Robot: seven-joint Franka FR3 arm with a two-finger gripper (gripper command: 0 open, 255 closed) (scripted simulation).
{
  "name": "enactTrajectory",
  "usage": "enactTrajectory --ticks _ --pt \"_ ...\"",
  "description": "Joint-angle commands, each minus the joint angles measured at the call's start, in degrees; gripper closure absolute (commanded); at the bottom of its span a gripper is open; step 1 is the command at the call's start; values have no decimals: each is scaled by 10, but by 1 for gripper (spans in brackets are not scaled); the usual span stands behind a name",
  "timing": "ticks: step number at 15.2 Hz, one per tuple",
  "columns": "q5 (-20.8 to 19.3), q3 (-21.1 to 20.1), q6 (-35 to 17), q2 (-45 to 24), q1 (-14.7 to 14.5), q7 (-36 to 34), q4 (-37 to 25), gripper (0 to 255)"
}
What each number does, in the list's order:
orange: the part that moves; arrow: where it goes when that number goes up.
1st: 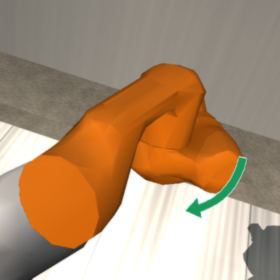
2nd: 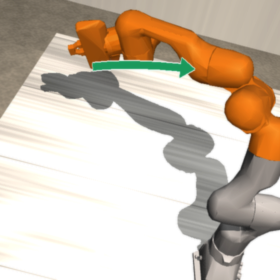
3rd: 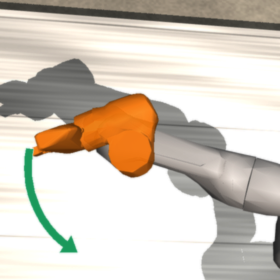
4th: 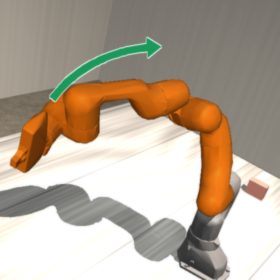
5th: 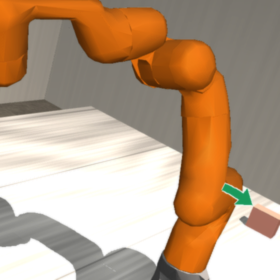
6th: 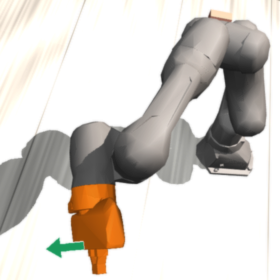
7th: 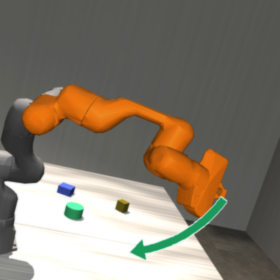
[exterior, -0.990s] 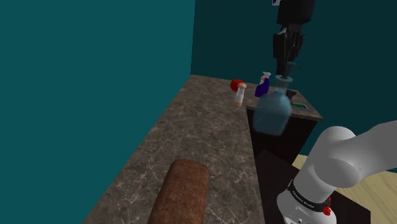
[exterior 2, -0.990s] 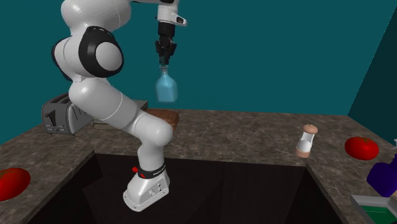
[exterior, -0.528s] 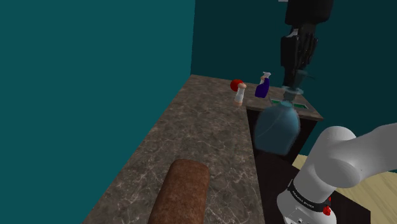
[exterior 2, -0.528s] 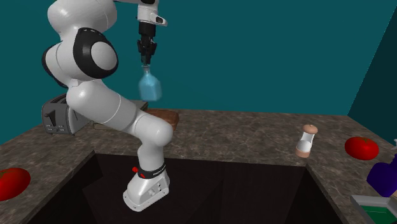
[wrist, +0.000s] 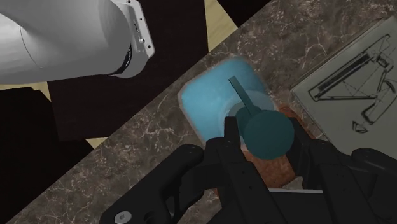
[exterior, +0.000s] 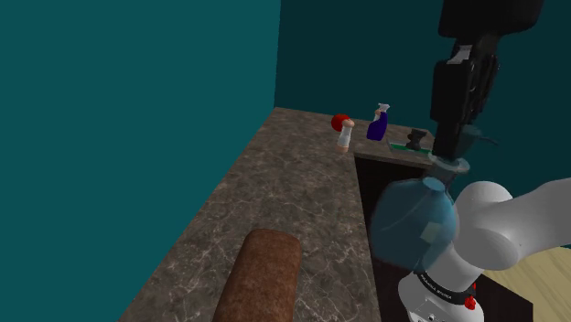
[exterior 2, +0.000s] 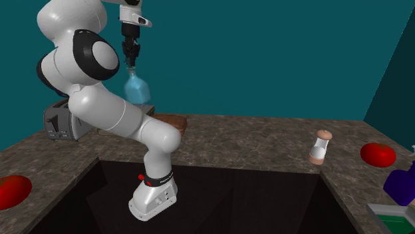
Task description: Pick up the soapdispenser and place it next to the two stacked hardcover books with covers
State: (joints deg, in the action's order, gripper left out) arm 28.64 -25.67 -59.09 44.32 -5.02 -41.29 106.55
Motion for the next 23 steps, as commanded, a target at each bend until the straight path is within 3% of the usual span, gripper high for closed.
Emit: enactTrajectory --ticks 1,9,15,19,23 --pt "22 -24 -4 1 1 -29 -8 255" --pt "99 -142 -27 -30 21 -153 -84 255" --pt "135 -257 -54 -75 64 -249 -170 255" --pt "146 -364 -72 -112 123 -316 -247 255" --pt "160 -498 -78 -134 227 -376 -340 255"
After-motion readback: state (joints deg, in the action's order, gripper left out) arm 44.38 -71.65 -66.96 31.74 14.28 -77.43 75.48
